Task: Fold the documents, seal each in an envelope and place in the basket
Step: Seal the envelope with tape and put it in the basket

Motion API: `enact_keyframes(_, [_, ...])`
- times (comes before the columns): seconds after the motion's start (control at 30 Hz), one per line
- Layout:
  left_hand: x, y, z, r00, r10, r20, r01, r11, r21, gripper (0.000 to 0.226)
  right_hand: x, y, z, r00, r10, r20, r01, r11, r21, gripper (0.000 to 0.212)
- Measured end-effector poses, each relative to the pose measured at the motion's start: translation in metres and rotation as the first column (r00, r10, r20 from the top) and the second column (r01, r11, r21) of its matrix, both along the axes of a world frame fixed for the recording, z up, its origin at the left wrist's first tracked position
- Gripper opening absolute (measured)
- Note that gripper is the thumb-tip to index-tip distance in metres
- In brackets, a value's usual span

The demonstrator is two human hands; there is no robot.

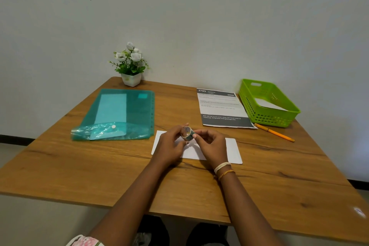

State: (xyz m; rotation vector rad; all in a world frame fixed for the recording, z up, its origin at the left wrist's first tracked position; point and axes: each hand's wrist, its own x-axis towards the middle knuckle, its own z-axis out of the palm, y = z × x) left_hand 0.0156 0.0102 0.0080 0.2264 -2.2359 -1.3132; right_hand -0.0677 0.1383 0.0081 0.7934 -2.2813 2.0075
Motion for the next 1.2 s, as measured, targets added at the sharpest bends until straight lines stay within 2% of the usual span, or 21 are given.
enact_keyframes(0.13, [-0.001, 0.001, -0.002, 0.999, 0.030, 0.027, -0.029, 0.999, -0.033, 0.040, -0.001, 0.000, -0.002, 1.000, -0.022, -0.018, 0.022, 1.000, 0.015, 0.007])
enact_keyframes(0.3, [-0.003, 0.000, -0.004, 0.996, 0.077, 0.052, -0.075, 0.996, -0.051, 0.023, 0.004, 0.002, 0.001, 0.998, -0.061, -0.024, 0.060, 0.997, -0.039, 0.017])
enact_keyframes(0.43, [-0.007, -0.002, -0.006, 0.993, 0.100, 0.056, -0.097, 0.993, -0.067, 0.017, 0.000, 0.005, 0.005, 0.991, -0.110, 0.081, 0.124, 0.973, -0.196, 0.017])
enact_keyframes(0.53, [-0.011, -0.001, -0.007, 0.990, 0.129, 0.062, -0.115, 0.976, -0.187, 0.010, -0.002, 0.005, 0.006, 0.976, -0.089, 0.196, 0.143, 0.950, -0.279, 0.015])
enact_keyframes(0.7, [-0.038, -0.009, 0.009, 0.960, 0.274, 0.051, -0.227, 0.873, -0.432, 0.023, -0.005, 0.004, 0.008, 0.965, -0.058, 0.254, 0.136, 0.944, -0.301, 0.011])
enact_keyframes(0.93, [-0.078, -0.029, 0.012, 0.927, 0.297, 0.231, -0.134, 0.834, -0.536, 0.023, -0.014, 0.007, 0.010, 0.957, -0.053, 0.286, 0.149, 0.933, -0.327, 0.014])
enact_keyframes(1.07, [-0.081, -0.028, 0.005, 0.913, 0.323, 0.249, -0.150, 0.833, -0.532, 0.023, -0.018, 0.008, 0.010, 0.956, -0.058, 0.288, 0.154, 0.933, -0.324, 0.013])
enact_keyframes(1.2, [-0.067, -0.011, -0.003, 0.922, 0.369, 0.113, -0.252, 0.797, -0.548, 0.057, -0.023, 0.012, 0.010, 0.933, -0.038, 0.359, 0.183, 0.907, -0.379, 0.014])
